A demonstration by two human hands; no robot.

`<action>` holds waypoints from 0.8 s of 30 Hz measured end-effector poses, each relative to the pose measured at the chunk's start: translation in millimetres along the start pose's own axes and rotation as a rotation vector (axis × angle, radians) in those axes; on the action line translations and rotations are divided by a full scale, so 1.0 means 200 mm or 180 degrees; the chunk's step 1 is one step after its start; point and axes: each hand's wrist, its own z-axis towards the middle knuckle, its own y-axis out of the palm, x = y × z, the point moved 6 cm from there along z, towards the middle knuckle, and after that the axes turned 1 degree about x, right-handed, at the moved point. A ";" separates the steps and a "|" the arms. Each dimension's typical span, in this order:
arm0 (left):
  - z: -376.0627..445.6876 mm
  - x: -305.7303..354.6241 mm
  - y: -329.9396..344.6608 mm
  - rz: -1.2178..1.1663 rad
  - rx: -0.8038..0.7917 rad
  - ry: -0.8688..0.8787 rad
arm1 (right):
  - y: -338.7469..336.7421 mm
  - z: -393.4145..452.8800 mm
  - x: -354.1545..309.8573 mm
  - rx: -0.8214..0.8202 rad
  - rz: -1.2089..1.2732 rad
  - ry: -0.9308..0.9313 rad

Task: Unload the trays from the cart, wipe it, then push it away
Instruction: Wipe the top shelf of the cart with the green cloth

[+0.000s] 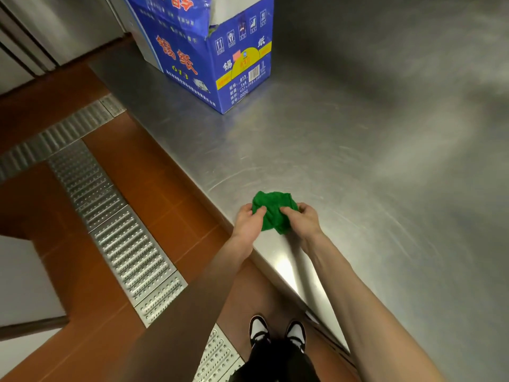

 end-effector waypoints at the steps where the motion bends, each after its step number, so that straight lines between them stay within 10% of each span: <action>1: -0.01 0.00 0.00 -0.0038 0.0017 0.0004 | 0.00 -0.02 -0.01 -0.0010 -0.0002 -0.0048; 9: -0.15 0.10 0.09 -0.0484 -0.0339 0.0061 | -0.21 -0.33 -0.17 -0.0354 0.0737 -0.0427; 14: -0.31 0.18 0.33 -0.0918 -0.1397 -0.0088 | -0.47 -0.51 -0.27 -0.0458 0.1215 -0.0813; 24: -0.74 0.37 0.88 -0.0142 -0.2265 0.0783 | -1.16 -0.75 -0.35 0.0340 0.1524 -0.1037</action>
